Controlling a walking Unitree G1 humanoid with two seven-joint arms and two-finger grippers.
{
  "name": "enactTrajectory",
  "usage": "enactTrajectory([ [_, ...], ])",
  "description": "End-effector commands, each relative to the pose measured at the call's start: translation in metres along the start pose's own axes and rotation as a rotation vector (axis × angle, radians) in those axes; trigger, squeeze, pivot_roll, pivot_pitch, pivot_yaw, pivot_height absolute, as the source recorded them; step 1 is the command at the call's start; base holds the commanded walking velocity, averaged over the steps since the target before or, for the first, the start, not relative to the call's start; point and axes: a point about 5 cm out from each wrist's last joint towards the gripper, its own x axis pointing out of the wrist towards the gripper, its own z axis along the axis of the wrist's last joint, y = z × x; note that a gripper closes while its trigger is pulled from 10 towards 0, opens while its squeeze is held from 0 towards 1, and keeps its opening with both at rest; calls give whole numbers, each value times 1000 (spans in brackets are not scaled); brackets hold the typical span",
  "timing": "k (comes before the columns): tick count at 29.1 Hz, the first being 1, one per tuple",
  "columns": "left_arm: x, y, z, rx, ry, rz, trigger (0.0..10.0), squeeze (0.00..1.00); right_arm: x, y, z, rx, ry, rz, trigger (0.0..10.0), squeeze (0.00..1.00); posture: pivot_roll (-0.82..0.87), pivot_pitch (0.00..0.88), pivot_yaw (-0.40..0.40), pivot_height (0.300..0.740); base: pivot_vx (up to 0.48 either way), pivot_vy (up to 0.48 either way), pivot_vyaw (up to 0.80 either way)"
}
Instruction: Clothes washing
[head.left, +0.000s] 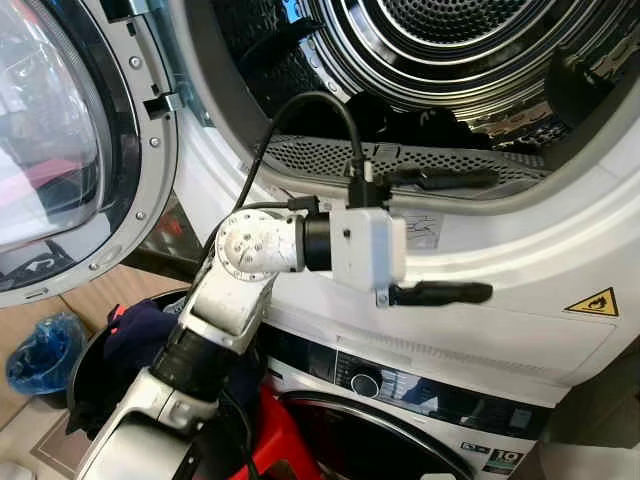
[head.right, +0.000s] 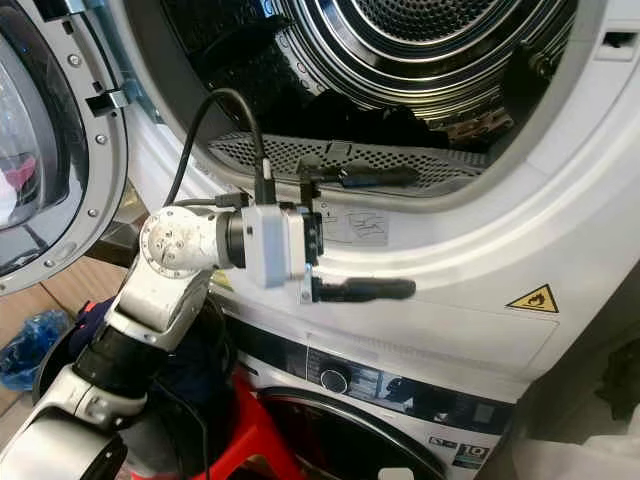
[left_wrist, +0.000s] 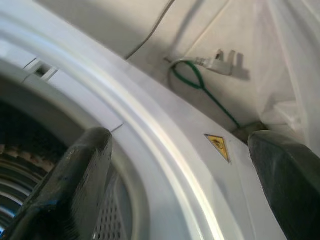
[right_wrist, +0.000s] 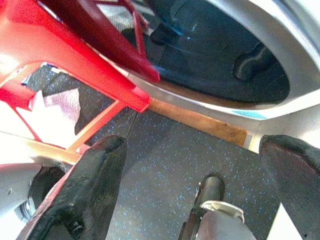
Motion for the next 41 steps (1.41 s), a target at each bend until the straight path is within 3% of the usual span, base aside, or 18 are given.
enactTrajectory([
  [1,-1,-1,8,29,40,-19,10000,0,0,5,-2,7,2,8,10000,0,24,0,121,740,0,0,0],
  [4,-3,-3,13,-11,71,-2,10000,0,0,6,-4,8,8,10,10000,0,25,0,123,740,0,0,0],
  [5,-3,-5,14,-55,77,9,10000,0,-1,6,-4,8,9,10,10000,0,28,0,127,740,0,0,0],
  [6,-5,-13,16,-149,83,30,10000,0,-1,7,-6,8,13,10,10000,0,28,0,128,740,0,0,0],
  [8,-8,-21,14,-215,109,38,10000,0,-1,6,-8,7,18,10,10000,0,29,0,130,740,0,0,0],
  [9,-8,-21,14,-215,109,38,10000,0,-1,6,-8,7,18,10,10000,0,29,0,130,740,0,0,0],
  [13,-16,-49,5,-338,212,20,10000,0,-2,4,-10,6,28,8,10000,0,33,7,137,740,0,0,0],
  [21,-26,-73,-9,-435,362,61,10000,0,-1,6,-8,5,22,12,10000,0,34,15,141,740,0,0,0],
  [22,-27,-79,-12,-504,369,97,10000,0,-1,6,-8,2,22,14,10000,0,38,15,141,740,0,0,0],
  [29,-38,-101,-19,-564,435,110,10000,0,-1,9,-9,-24,26,26,10000,0,37,18,143,740,0,0,0],
  [37,-61,-103,-20,-556,510,121,10000,0,-2,8,-11,-22,32,21,10000,0,35,12,150,740,0,0,0],
  [38,-71,-109,-16,-539,533,49,10000,0,-2,9,-11,-22,32,21,10000,0,34,7,152,740,0,0,0],
  [40,-87,-117,-7,-590,551,-11,10000,0,-2,10,-11,-24,31,23,10000,0,30,4,157,740,0,0,0],
  [41,-87,-117,-7,-590,551,-11,10000,0,-2,10,-11,-24,31,23,10000,0,30,4,157,740,0,0,0],
])
